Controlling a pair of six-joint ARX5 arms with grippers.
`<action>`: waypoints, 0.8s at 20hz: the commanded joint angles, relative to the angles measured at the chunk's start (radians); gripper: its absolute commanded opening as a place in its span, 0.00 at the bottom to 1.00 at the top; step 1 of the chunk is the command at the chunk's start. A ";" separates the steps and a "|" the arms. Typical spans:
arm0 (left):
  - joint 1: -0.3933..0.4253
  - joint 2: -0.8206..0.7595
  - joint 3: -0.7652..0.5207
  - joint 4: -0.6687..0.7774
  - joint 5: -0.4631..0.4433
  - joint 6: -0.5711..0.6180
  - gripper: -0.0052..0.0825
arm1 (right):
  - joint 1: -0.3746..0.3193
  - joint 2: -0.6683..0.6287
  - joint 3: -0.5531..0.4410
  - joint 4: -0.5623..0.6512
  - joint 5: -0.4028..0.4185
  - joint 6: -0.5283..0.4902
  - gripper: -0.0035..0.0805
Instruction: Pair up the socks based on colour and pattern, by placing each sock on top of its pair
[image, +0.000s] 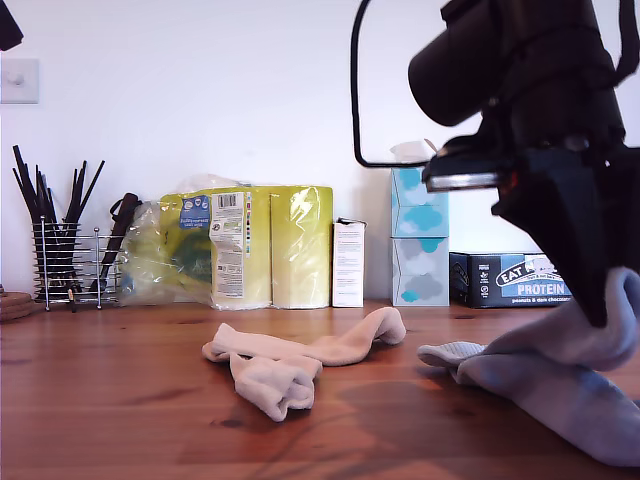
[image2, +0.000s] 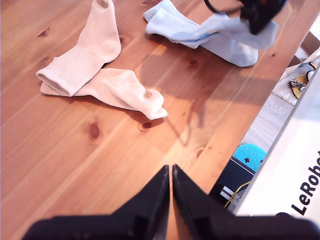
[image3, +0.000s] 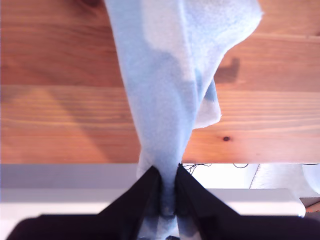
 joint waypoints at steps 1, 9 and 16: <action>-0.003 0.003 -0.015 0.002 0.000 0.008 0.04 | 0.003 0.014 -0.008 0.021 -0.025 0.004 0.07; -0.003 0.003 -0.015 0.002 0.001 0.008 0.04 | 0.041 -0.047 -0.004 -0.035 -0.114 -0.146 0.59; -0.002 0.006 -0.015 0.084 -0.001 0.008 0.04 | 0.061 -0.316 -0.011 0.224 0.200 -0.268 0.04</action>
